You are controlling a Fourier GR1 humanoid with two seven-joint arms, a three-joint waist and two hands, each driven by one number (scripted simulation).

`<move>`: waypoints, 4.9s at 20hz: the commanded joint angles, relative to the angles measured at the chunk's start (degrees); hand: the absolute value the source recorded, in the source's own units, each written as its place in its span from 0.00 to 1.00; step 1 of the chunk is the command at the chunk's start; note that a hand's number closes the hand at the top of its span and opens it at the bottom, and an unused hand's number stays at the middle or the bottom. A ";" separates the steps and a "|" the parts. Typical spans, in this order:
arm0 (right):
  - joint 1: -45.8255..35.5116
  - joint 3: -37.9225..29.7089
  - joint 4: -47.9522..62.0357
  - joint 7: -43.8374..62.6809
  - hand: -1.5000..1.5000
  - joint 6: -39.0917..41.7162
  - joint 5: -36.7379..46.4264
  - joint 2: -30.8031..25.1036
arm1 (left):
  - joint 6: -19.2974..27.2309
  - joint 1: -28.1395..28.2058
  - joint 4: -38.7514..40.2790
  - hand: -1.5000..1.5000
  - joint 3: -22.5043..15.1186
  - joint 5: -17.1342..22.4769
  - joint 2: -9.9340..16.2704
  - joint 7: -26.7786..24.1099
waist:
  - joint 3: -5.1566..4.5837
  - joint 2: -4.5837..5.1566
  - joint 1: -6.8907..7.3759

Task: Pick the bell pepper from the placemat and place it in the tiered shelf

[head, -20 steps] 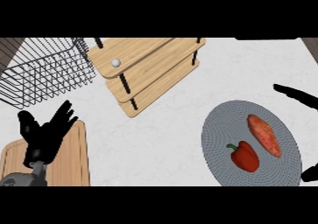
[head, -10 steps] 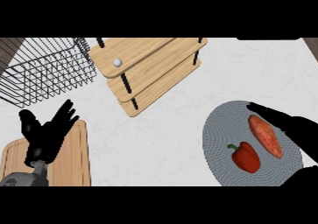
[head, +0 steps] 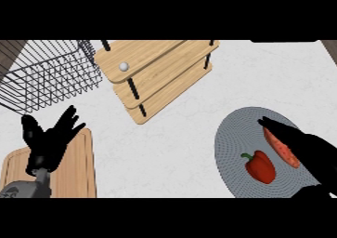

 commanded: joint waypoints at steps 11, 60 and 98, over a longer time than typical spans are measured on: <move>1.53 3.64 11.40 -6.12 0.00 -4.71 18.10 10.29 | -1.05 1.77 0.76 0.50 0.71 -2.76 -3.93 0.98 | -0.48 0.47 0.16; -10.09 10.43 -3.69 -18.59 1.00 9.81 18.97 35.43 | -3.16 0.85 0.50 0.50 5.27 -7.67 -6.78 3.50 | -0.52 0.32 -0.31; -76.04 -23.38 44.79 -8.00 1.00 12.40 6.22 29.47 | -6.49 3.68 -3.26 0.50 5.29 -8.57 -7.41 4.34 | -0.53 0.73 1.69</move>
